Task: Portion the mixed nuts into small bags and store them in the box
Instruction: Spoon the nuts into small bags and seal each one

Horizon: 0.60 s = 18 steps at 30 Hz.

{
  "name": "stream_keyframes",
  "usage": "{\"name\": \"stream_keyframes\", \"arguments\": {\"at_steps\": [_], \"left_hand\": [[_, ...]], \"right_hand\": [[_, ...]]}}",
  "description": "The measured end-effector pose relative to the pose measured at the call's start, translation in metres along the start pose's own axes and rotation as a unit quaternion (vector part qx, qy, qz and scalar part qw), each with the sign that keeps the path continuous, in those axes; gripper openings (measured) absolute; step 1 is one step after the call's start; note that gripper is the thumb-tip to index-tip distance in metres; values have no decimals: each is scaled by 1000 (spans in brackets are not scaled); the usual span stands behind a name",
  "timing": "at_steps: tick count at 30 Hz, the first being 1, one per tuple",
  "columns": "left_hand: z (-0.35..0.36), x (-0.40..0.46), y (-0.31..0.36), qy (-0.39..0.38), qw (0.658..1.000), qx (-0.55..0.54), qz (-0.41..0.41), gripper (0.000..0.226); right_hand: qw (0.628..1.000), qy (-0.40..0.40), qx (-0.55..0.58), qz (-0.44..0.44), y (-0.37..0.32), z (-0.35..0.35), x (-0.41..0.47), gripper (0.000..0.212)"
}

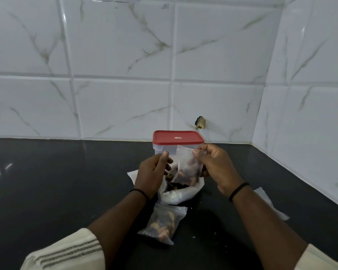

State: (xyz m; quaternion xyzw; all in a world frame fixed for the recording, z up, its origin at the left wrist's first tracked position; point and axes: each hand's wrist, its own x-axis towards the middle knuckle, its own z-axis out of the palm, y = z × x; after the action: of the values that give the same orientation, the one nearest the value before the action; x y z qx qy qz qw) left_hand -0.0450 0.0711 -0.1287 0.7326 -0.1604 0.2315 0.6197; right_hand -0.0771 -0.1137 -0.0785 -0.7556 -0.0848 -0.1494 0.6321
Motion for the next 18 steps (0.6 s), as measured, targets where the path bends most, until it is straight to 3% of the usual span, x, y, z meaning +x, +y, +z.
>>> {"name": "stream_keyframes", "arguments": {"at_steps": [7,12,15,18], "left_hand": [[-3,7,-7,20,993,115,18,26],[-10,9,-7,39,988,149,5,21],[-14,8,-7,44,983,178,-5,22],[-17,7,-7,48,975,216,-13,18]], "right_hand": [[983,-70,-79,150,-15,-71,-29,6],[953,-146,-148,220,-8,-77,-50,4],[948,-123,-229,184,-1,-70,-52,8],[898,-81,-424,87,-1,-67,-47,12]]}}
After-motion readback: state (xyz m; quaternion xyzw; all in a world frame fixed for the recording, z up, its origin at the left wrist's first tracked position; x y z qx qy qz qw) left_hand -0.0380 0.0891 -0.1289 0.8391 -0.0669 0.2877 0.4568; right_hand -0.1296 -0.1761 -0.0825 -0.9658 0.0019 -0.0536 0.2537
